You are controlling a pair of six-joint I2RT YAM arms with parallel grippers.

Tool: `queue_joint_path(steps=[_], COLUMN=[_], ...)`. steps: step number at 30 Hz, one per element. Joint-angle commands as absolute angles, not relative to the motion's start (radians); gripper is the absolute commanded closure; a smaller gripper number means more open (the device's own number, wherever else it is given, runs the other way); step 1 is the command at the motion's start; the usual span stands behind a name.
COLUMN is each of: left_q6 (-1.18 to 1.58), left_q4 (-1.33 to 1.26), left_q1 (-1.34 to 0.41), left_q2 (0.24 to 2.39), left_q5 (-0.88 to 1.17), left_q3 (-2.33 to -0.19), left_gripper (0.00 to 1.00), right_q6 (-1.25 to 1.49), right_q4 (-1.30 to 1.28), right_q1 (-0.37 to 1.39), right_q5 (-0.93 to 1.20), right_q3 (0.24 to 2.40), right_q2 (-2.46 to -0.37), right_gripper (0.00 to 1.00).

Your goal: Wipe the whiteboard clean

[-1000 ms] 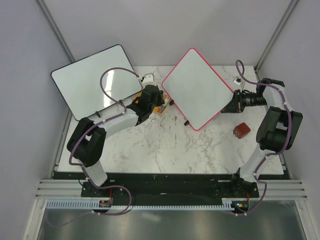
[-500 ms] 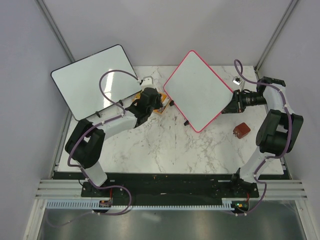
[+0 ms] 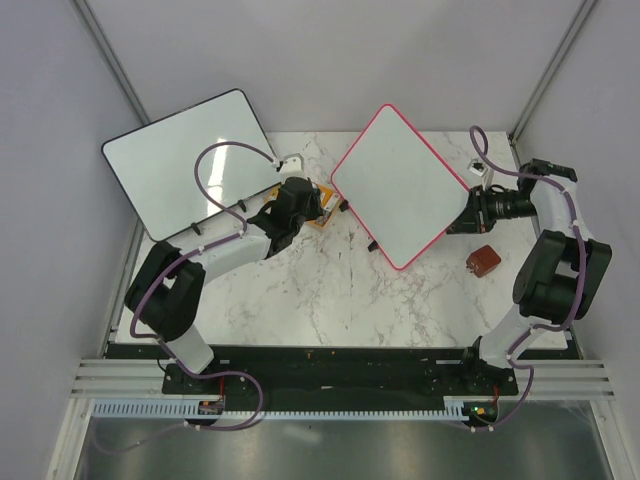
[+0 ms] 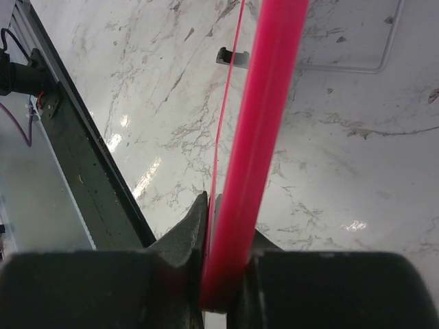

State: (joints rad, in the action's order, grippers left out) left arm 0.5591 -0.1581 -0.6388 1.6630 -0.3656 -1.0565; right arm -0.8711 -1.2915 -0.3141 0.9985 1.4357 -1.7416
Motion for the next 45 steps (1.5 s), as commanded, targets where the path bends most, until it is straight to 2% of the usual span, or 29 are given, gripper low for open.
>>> queue_joint_path(steps=[1,4,10,20,26,28,29,32,33,36,38,39,41,44,45], left_q6=[0.52,0.497,0.48,0.538,0.595,0.607,0.618,0.638,0.641,0.644,0.635,0.631,0.608,0.571,0.558], left_q4=[-0.18,-0.163,-0.114,-0.006,0.265,0.357,0.379,0.429,0.433,0.431,0.433,0.431,0.43,0.387,0.356], left_q1=[-0.641,-0.643,-0.643,-0.643,-0.643,-0.643,-0.643,-0.643,-0.643,-0.643,-0.643,-0.643,-0.643,-0.66,-0.684], left_q2=[1.62,1.621,1.594,1.457,1.465,1.491,1.517,1.545,1.551,1.546,1.54,1.536,1.519,1.494,1.491], left_q5=[-0.393,-0.382,-0.384,-0.373,-0.379,-0.368,-0.367,-0.362,-0.361,-0.359,-0.362,-0.364,-0.345,-0.299,-0.292], left_q3=[-1.051,-1.055,-1.032,-0.868,-0.879,-0.91,-0.925,-0.939,-0.94,-0.943,-0.954,-0.959,-0.972,-0.995,-1.003], left_gripper=[0.98,0.98,0.98,0.98,0.98,0.95,0.92,0.67,0.51,0.33,0.26,0.16,0.14,0.01,0.01], right_q6=[-0.925,-0.925,-0.901,-0.9,-0.94,-0.954,-0.96,-0.979,-0.982,-0.994,-0.991,-0.989,-0.986,-0.988,-0.989], right_q4=[-1.41,-1.408,-1.388,-1.377,-1.376,-1.373,-1.371,-1.371,-1.371,-1.373,-1.371,-1.373,-1.37,-1.368,-1.367], right_q1=[-0.296,-0.296,-0.298,-0.299,-0.333,-0.36,-0.37,-0.405,-0.42,-0.436,-0.436,-0.436,-0.437,-0.448,-0.452], right_q5=[0.926,0.94,0.954,0.945,0.887,0.852,0.839,0.784,0.776,0.77,0.784,0.784,0.778,0.759,0.749], right_q3=[1.394,1.394,1.411,1.414,1.402,1.401,1.401,1.394,1.391,1.382,1.378,1.378,1.381,1.379,1.378], right_q2=[-1.729,-1.735,-1.735,-1.749,-1.729,-1.718,-1.707,-1.681,-1.675,-1.646,-1.635,-1.635,-1.632,-1.623,-1.62], right_gripper=[0.86,0.72,0.61,0.56,0.52,0.5,0.5,0.48,0.47,0.45,0.43,0.43,0.43,0.42,0.42])
